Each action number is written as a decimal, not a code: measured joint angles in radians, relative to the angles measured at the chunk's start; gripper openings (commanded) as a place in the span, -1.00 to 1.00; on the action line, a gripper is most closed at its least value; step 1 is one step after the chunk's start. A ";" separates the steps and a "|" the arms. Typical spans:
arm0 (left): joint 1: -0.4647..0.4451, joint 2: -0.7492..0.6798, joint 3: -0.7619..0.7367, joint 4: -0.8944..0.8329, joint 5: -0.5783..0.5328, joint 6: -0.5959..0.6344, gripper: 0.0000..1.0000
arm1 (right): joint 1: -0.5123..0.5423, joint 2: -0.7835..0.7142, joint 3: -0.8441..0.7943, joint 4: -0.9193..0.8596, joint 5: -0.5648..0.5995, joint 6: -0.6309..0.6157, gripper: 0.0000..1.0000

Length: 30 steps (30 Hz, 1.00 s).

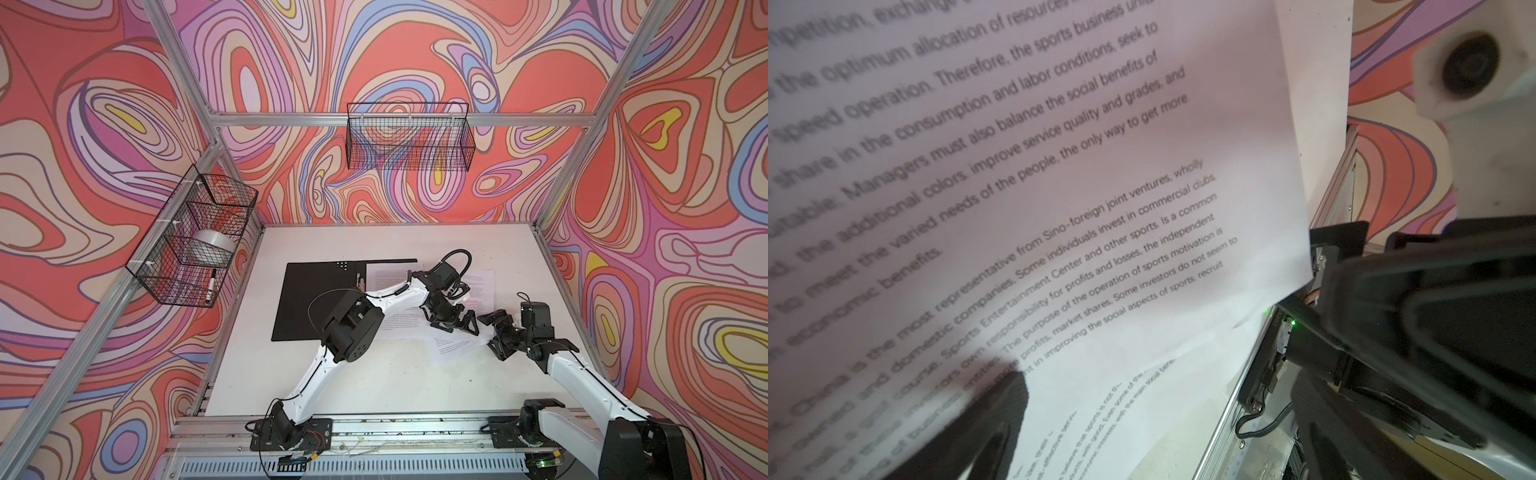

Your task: Put the files into the folder

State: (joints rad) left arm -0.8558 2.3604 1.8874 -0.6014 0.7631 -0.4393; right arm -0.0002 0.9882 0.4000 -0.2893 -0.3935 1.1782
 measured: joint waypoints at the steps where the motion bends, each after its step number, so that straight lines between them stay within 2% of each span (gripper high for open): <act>1: 0.000 0.000 0.000 0.000 0.000 0.000 1.00 | 0.000 -0.018 -0.003 -0.004 0.007 0.003 0.73; 6: 0.000 0.000 0.000 0.001 0.003 -0.005 1.00 | 0.000 -0.100 -0.006 -0.012 0.032 0.018 0.72; 14: 0.000 0.000 -0.001 0.005 0.007 -0.016 1.00 | 0.000 -0.053 -0.043 0.042 0.023 0.039 0.69; 21: 0.000 0.000 -0.001 0.005 0.008 -0.017 1.00 | 0.000 -0.100 -0.043 0.042 0.028 0.040 0.69; 30: 0.000 0.003 -0.001 0.008 0.023 -0.028 1.00 | 0.000 -0.104 -0.123 0.160 0.009 0.097 0.68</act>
State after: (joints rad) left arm -0.8558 2.3638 1.8866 -0.5938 0.7860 -0.4675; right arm -0.0002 0.8841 0.2771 -0.1291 -0.3843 1.2747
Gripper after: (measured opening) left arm 0.996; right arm 0.843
